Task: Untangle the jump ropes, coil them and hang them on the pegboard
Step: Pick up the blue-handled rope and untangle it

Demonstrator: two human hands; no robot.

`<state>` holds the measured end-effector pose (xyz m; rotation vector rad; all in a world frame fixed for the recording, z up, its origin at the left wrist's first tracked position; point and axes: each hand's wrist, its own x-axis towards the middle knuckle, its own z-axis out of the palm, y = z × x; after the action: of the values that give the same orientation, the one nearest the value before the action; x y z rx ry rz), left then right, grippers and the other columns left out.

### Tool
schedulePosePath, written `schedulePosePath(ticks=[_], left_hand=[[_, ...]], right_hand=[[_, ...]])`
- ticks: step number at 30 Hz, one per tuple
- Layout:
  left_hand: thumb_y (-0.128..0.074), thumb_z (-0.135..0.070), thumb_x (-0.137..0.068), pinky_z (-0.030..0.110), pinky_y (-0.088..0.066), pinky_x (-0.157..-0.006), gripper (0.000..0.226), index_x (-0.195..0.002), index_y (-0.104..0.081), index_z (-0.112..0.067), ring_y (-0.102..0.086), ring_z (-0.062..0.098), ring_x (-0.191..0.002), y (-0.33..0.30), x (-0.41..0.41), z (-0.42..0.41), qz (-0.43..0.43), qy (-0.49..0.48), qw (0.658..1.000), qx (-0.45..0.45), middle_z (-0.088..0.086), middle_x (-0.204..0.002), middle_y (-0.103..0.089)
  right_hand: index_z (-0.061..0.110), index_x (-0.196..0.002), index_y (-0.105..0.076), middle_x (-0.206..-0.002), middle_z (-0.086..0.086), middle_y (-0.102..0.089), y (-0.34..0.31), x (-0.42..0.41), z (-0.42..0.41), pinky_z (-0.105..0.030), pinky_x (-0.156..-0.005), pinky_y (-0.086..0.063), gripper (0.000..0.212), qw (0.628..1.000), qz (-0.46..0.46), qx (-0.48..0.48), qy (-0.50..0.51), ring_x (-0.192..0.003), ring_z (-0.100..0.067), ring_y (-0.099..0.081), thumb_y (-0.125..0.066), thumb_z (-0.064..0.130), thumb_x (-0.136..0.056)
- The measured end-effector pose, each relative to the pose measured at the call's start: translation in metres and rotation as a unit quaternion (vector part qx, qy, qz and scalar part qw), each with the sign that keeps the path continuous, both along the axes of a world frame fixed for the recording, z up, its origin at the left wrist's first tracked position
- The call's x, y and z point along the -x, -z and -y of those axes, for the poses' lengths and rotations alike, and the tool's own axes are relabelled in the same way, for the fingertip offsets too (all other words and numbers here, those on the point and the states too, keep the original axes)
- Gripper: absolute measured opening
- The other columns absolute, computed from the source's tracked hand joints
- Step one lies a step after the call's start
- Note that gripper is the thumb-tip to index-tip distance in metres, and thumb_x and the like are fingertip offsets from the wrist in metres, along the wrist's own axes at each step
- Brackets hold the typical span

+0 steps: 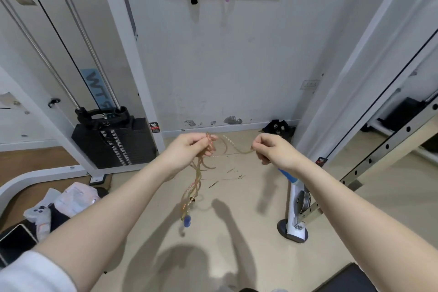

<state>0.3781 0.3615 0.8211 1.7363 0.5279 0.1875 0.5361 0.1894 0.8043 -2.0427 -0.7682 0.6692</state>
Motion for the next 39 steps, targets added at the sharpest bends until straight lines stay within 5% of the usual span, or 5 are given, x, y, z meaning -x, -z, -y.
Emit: schedulePosePath(ticks=[12,21,26,34,39], left_hand=[[-0.048,-0.004,-0.087,0.024,-0.052,-0.057,0.053,-0.130,-0.049,-0.036,-0.063,0.014,-0.050,-0.007,-0.030,0.043,-0.031,0.082,0.975,-0.202,0.015,-0.088,-0.064],[-0.024,0.003,-0.089,0.027,-0.056,-0.063,0.061,-0.136,-0.045,-0.030,-0.064,0.019,-0.049,-0.009,-0.035,0.060,-0.092,0.146,0.964,-0.200,0.011,-0.087,-0.058],[-0.022,0.005,-0.091,0.036,-0.057,-0.071,0.058,-0.139,-0.040,-0.023,-0.067,0.028,-0.062,-0.011,-0.042,0.061,-0.098,0.167,0.964,-0.183,0.012,-0.099,-0.062],[-0.036,-0.015,-0.100,0.017,-0.043,-0.046,0.011,-0.097,-0.046,-0.010,-0.064,0.022,-0.050,-0.018,-0.065,0.068,-0.089,0.181,0.950,-0.240,0.000,-0.063,-0.057],[-0.032,-0.011,-0.099,0.031,-0.054,-0.060,0.024,-0.079,-0.045,-0.010,-0.066,0.018,-0.051,-0.020,-0.077,0.065,-0.154,0.216,0.933,-0.243,0.003,-0.069,-0.058]], right_hand=[[0.016,-0.127,-0.050,-0.078,0.012,-0.057,-0.011,-0.003,-0.006,-0.033,-0.067,-0.046,0.040,0.970,0.091,0.062,-0.219,-0.064,-0.011,-0.049,-0.037,0.000,-0.093],[0.012,-0.077,-0.048,-0.061,0.003,-0.059,-0.015,-0.006,0.006,-0.027,-0.051,-0.037,0.012,0.989,0.021,0.010,-0.148,-0.042,-0.006,-0.048,-0.039,0.015,-0.084],[0.011,-0.104,-0.052,-0.084,-0.006,-0.053,-0.010,-0.013,0.011,-0.029,-0.062,-0.039,0.049,0.976,-0.121,-0.018,-0.181,-0.068,-0.015,-0.046,-0.038,0.008,-0.057],[0.017,-0.148,0.012,-0.092,0.002,-0.052,-0.015,-0.022,0.019,-0.019,-0.083,-0.041,0.092,0.956,-0.020,0.046,-0.290,-0.083,-0.009,-0.050,-0.050,-0.009,-0.085],[0.043,-0.143,-0.013,-0.084,0.001,-0.061,-0.014,-0.027,0.023,-0.028,-0.082,-0.049,0.087,0.958,0.052,0.010,-0.281,-0.076,-0.015,-0.059,-0.061,0.003,-0.083]])
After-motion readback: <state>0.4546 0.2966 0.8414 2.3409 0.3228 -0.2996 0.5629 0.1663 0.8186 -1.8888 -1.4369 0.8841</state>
